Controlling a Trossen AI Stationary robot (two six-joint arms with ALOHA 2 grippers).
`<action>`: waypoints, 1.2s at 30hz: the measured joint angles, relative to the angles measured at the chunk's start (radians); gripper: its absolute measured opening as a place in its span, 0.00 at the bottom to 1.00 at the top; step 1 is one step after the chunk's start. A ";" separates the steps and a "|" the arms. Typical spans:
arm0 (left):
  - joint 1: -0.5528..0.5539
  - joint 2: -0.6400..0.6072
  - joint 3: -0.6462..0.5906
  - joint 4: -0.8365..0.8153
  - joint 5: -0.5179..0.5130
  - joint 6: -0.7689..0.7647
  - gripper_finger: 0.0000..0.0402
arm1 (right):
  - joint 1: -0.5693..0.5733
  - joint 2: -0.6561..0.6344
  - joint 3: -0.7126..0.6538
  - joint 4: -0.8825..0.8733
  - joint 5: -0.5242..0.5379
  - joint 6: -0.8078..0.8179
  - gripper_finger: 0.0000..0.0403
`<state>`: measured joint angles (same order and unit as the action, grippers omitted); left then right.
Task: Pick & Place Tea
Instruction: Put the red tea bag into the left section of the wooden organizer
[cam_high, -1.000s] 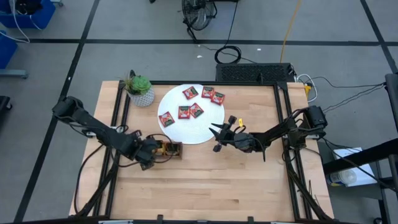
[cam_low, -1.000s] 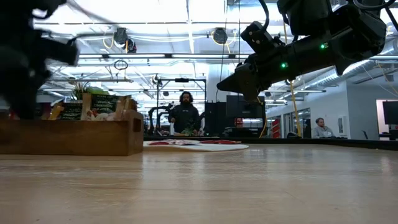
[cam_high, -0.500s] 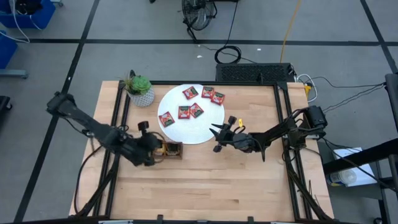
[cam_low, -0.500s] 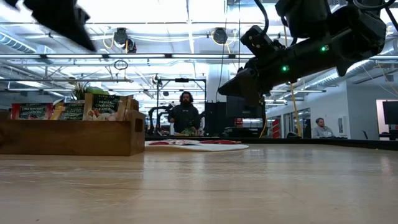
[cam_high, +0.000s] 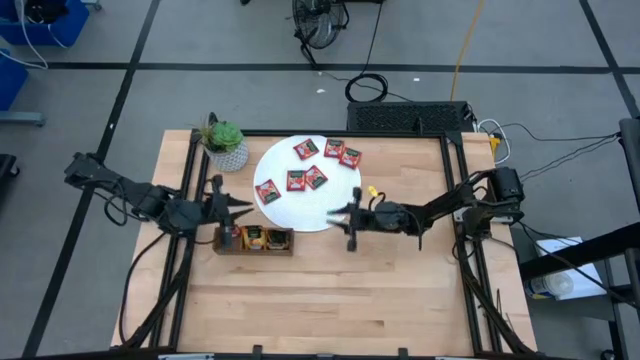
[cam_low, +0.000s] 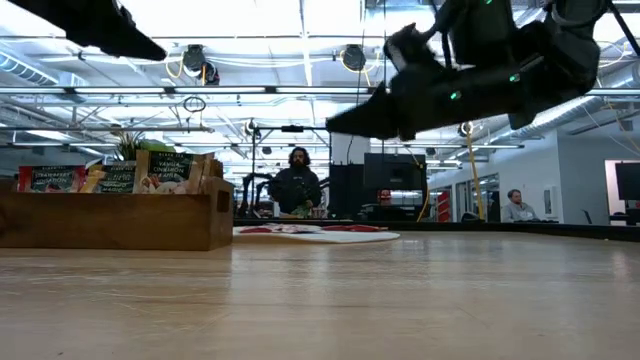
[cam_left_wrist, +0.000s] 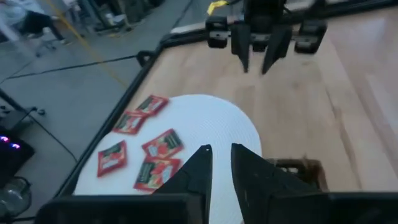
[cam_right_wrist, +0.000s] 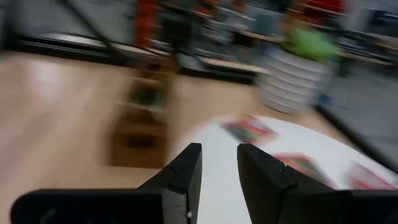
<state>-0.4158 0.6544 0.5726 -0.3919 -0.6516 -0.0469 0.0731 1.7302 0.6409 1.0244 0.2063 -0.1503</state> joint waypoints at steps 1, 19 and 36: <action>0.008 -0.010 -0.011 0.025 -0.004 -0.001 0.16 | -0.014 0.000 0.000 -0.004 0.049 -0.002 0.22; 0.062 -0.019 -0.039 0.159 0.022 -0.028 0.08 | -0.513 -0.008 0.519 -1.244 -0.028 0.112 0.49; 0.062 -0.019 -0.039 0.158 0.023 -0.066 0.15 | -0.508 0.201 0.657 -1.345 -0.008 -0.024 0.54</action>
<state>-0.3534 0.6357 0.5335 -0.2334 -0.6289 -0.1127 -0.4353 1.9316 1.2984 -0.3205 0.1979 -0.1742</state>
